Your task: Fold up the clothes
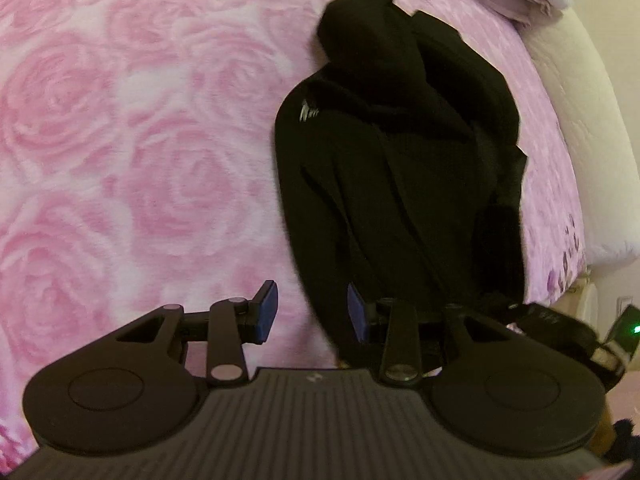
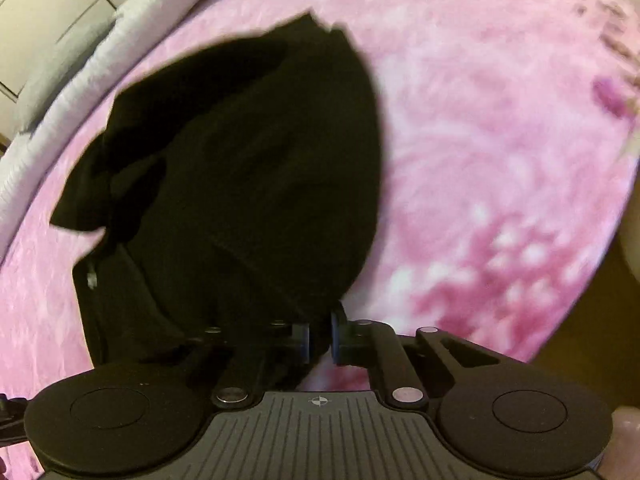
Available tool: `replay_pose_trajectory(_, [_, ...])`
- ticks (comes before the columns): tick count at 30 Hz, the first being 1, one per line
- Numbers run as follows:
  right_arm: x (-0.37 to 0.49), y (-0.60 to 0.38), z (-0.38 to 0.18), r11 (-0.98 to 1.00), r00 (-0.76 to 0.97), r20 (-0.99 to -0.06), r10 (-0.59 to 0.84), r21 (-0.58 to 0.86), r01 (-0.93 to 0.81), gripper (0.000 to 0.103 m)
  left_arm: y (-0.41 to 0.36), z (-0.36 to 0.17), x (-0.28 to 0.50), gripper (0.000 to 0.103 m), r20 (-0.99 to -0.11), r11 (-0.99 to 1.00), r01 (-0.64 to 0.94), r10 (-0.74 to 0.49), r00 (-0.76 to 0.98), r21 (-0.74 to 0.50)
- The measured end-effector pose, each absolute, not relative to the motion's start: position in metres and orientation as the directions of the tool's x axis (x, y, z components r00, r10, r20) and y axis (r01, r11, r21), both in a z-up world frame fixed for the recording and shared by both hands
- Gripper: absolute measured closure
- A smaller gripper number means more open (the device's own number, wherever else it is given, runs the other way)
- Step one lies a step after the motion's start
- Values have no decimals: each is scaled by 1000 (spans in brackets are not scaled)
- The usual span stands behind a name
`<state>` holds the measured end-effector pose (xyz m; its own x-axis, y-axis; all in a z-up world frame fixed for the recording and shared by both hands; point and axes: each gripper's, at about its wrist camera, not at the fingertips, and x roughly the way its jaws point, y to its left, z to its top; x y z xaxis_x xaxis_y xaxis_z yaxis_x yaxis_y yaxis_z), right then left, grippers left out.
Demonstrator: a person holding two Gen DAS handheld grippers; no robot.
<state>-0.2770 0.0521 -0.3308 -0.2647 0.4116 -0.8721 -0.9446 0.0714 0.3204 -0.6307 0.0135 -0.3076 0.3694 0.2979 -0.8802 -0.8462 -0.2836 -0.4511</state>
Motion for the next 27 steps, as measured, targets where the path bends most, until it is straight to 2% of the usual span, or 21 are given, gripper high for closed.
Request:
replay_pose_trajectory(6, [-168,90,-284,109,-10,-820,573,88,-990,95,19,-307,-615,70,-875,-253,-849,278,395,-464])
replay_pose_trajectory(8, [-131,111,-283,177,85,-807,584,25,-984,91,23,-309,-607,71,-874,-238,-851,268,406,-468])
replay_pose_trajectory(9, [-119,121,-283,236,90,-828,553,52,-970,89,24,-310,-603,71,-873,-229,-853,262,410,-469])
replay_pose_trajectory(11, [-102,124,-276,332,49,-828,558,169,-928,75,29,-311,-595,71,-870,-214,-852,253,423,-477])
replay_pose_trajectory(13, [-86,108,-266,413,-43,-800,598,353,-839,34,37,-313,-588,71,-870,-201,-854,240,431,-479])
replay_pose_trajectory(14, [-77,92,-266,456,-84,-793,604,430,-779,32,42,-313,-585,71,-870,-193,-856,235,434,-479])
replay_pose_trajectory(17, [-79,38,-291,624,-195,-789,583,588,-515,32,59,-313,-577,70,-869,-161,-863,226,439,-478])
replay_pose_trajectory(21, [-97,-33,-341,792,-254,-807,533,582,-186,32,85,-313,-565,71,-867,-100,-873,217,448,-476])
replay_pose_trajectory(24, [-101,-59,-365,781,-233,-767,597,622,-45,32,102,-313,-557,70,-869,-47,-883,208,449,-468])
replay_pose_trajectory(27, [-103,-53,-384,759,-228,-737,636,651,8,32,117,-314,-554,70,-870,-23,-886,203,450,-463])
